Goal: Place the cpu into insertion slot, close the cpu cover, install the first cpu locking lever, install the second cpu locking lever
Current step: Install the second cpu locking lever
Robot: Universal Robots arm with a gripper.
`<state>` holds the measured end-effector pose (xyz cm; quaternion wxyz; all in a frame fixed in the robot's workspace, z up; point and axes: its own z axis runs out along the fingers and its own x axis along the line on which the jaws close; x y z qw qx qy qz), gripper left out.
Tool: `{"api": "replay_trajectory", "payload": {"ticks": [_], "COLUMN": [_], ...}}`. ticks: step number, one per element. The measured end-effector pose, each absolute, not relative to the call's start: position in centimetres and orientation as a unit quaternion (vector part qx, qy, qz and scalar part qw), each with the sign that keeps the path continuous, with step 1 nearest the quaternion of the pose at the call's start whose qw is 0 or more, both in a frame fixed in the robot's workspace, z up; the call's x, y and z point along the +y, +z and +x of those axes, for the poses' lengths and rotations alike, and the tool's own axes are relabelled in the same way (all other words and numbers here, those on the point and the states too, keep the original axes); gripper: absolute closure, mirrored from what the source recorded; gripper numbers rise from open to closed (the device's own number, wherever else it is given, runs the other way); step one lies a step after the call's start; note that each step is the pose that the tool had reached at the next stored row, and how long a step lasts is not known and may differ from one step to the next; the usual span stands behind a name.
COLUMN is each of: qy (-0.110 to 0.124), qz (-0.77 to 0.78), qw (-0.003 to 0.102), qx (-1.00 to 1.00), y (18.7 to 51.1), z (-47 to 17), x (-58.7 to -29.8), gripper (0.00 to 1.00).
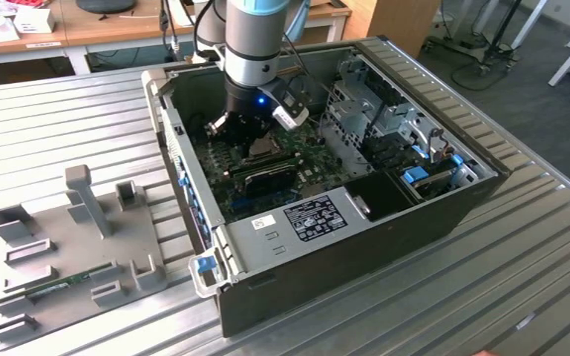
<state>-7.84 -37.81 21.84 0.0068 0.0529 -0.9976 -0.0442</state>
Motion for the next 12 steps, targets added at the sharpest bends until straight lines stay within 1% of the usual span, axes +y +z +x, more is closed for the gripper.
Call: {"api": "replay_trajectory", "payload": {"ticks": [12], "qy": [-0.044], "qz": [0.053], "qw": [0.007], "qx": [-0.998], "y": [22.09], "z": [-7.84], "x": [-37.82], "gripper": [0.89]}}
